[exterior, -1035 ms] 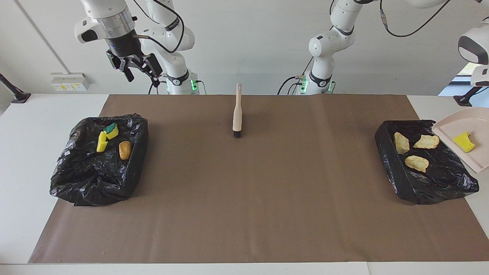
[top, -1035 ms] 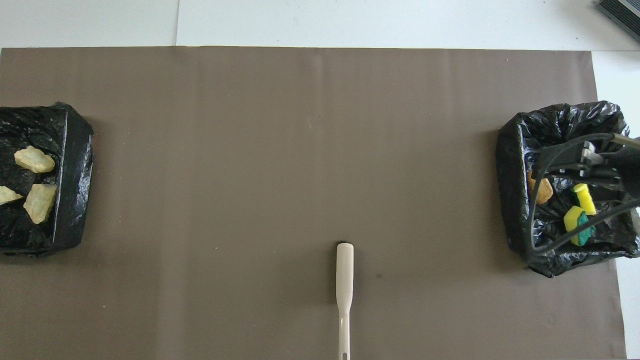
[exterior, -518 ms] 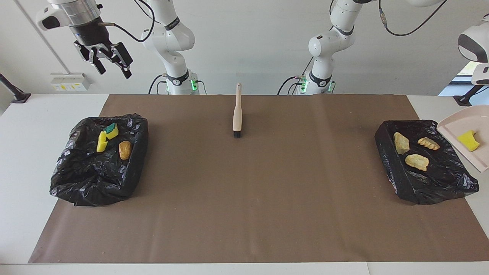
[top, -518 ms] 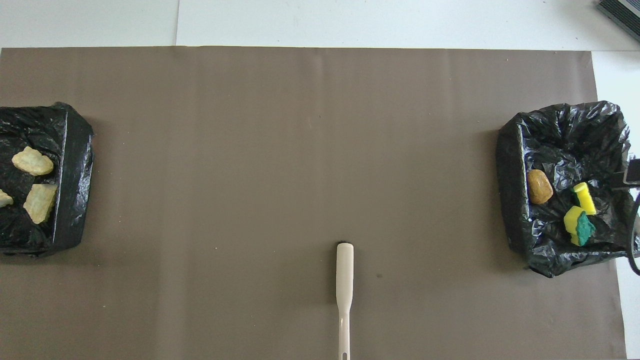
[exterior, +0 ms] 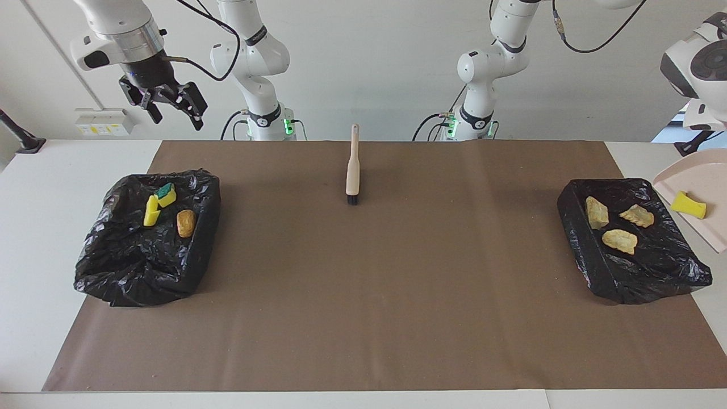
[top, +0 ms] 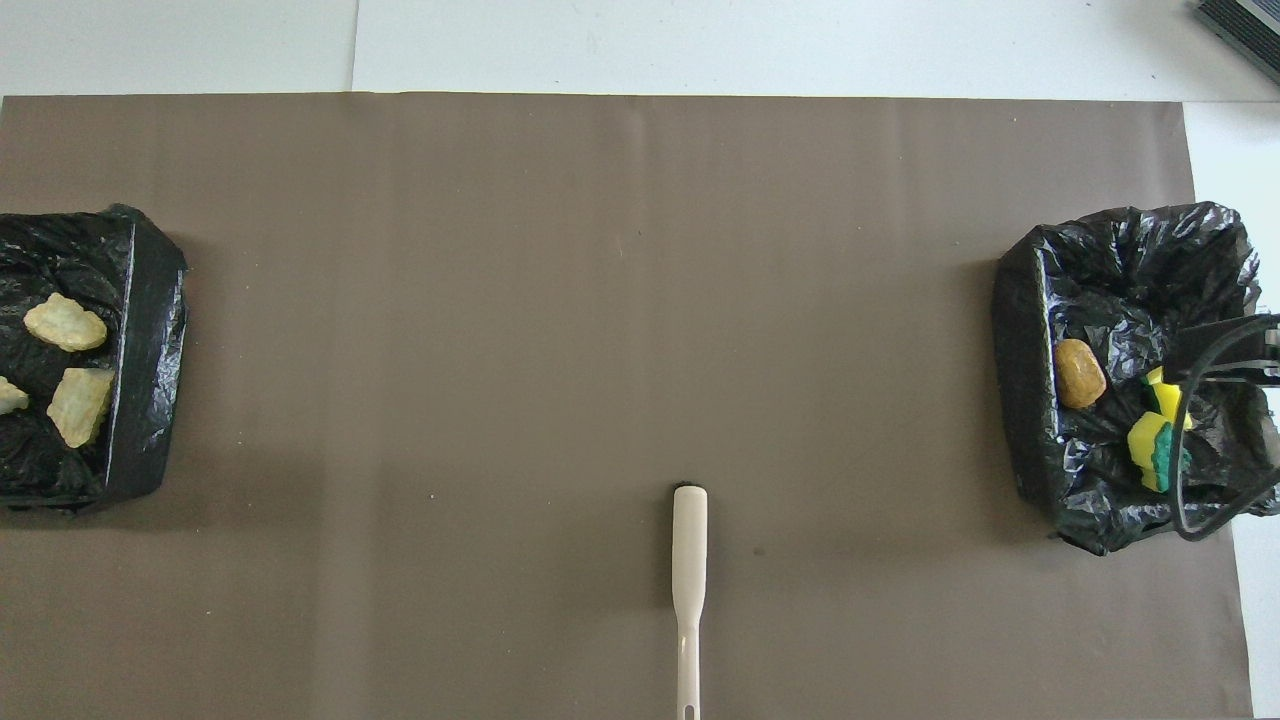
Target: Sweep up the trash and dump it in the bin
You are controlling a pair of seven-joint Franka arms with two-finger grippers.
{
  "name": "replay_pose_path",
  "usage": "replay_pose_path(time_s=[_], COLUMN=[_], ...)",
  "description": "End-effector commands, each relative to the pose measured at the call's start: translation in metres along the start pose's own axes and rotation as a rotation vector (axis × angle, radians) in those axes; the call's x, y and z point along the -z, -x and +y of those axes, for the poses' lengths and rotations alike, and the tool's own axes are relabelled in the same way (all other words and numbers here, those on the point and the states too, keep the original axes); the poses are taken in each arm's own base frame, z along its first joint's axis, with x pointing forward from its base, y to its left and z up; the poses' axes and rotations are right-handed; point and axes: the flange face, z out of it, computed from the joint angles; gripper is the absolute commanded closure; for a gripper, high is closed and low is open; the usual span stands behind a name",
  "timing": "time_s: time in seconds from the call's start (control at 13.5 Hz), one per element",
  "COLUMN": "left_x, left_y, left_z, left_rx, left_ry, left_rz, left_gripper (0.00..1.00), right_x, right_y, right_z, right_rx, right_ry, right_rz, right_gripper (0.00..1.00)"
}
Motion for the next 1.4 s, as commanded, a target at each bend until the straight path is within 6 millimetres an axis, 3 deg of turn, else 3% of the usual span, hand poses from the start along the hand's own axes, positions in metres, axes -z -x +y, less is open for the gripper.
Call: replay_pose_path(time_s=[0.0, 0.59, 1.04, 1.18, 1.33], left_x=[0.01, 0.02, 0.092, 0.11, 0.132], left_y=[0.004, 0.0, -0.062, -0.091, -0.119], left_z=[0.002, -0.002, -0.006, 0.002, 0.01], left_rx=[0.02, 0.018, 0.063, 0.207, 0.354], left_ry=[0.008, -0.007, 0.037, 0.118, 0.208], left_rz=[-0.032, -0.026, 0.103, 0.263, 0.425], left_gripper=[1.0, 1.0, 1.0, 1.0, 1.0], right_x=[0.001, 0.002, -0.001, -0.001, -0.002], right_y=[0.001, 0.002, 0.004, 0.006, 0.005], right_z=[0.012, 0.005, -0.006, -0.018, -0.01], right_rx=[0.005, 0.018, 0.039, 0.062, 0.049], right_ry=[0.01, 0.002, 0.003, 0.015, 0.016], right_rz=[0.012, 0.011, 0.005, 0.005, 0.003], right_gripper=[0.0, 0.0, 0.0, 0.0, 0.0])
